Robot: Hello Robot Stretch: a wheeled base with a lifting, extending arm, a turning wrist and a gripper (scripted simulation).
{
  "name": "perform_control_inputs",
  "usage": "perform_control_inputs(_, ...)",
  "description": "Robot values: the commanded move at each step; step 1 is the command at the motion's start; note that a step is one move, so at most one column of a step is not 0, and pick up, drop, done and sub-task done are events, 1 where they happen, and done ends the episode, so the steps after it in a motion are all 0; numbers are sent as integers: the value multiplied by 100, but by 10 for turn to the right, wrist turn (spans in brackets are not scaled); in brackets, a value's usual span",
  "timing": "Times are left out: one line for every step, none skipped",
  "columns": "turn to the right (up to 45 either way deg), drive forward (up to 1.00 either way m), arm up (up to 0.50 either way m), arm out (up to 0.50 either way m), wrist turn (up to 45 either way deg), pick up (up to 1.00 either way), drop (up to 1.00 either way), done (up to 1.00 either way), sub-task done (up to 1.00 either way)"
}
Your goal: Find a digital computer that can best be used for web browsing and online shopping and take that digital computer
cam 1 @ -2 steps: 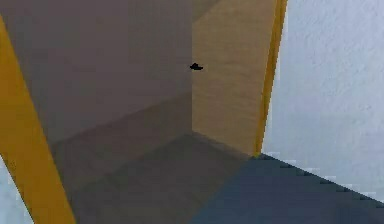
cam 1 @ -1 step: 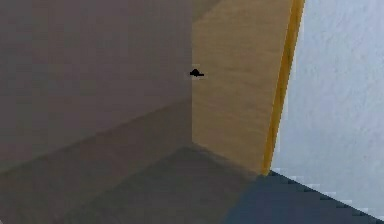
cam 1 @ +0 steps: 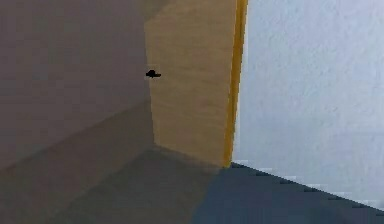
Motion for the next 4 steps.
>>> perform_control_inputs(0, 35, 0, 0, 0, 0, 0, 0, 0)
perform_control_inputs(270, 0, 0, 0, 0, 0, 0, 0, 0)
perform_control_inputs(0, 15, 0, 0, 0, 0, 0, 0, 0)
perform_control_inputs(-450, 0, 0, 0, 0, 0, 0, 0, 0)
